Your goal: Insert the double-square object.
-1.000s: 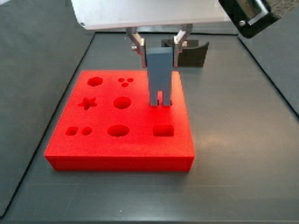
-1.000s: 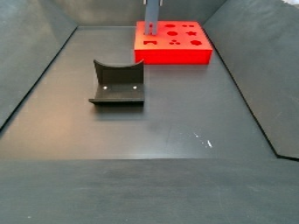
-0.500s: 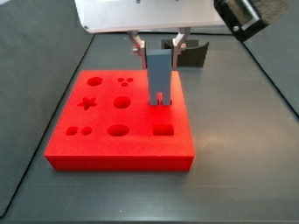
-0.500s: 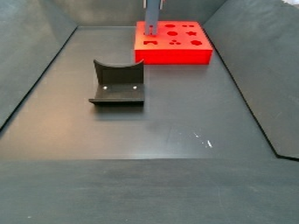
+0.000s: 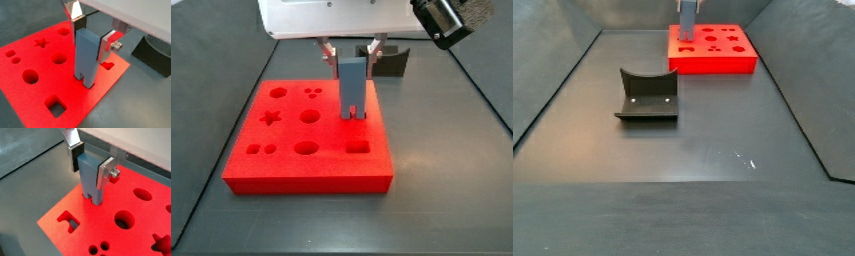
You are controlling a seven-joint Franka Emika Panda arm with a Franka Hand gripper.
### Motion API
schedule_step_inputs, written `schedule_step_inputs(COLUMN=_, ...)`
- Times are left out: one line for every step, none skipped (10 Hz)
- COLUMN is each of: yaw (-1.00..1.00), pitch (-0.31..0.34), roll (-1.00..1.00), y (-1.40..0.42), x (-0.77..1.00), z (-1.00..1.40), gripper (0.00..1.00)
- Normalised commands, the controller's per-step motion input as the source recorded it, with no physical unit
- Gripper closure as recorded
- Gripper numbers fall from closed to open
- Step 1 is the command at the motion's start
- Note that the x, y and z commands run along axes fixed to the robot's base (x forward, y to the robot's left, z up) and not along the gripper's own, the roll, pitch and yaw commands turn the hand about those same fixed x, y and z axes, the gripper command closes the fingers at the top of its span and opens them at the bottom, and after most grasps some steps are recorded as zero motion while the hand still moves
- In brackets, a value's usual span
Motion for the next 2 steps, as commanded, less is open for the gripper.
schedule_step_inputs(yaw=0.0, pitch=-0.177, roll=0.0, y=0.0, x=-0.01, z=-0.92, gripper=1.0)
schedule_step_inputs(yaw=0.0, pitch=0.0, roll=0.0, y=0.0, x=0.0, z=0.0, gripper=1.0)
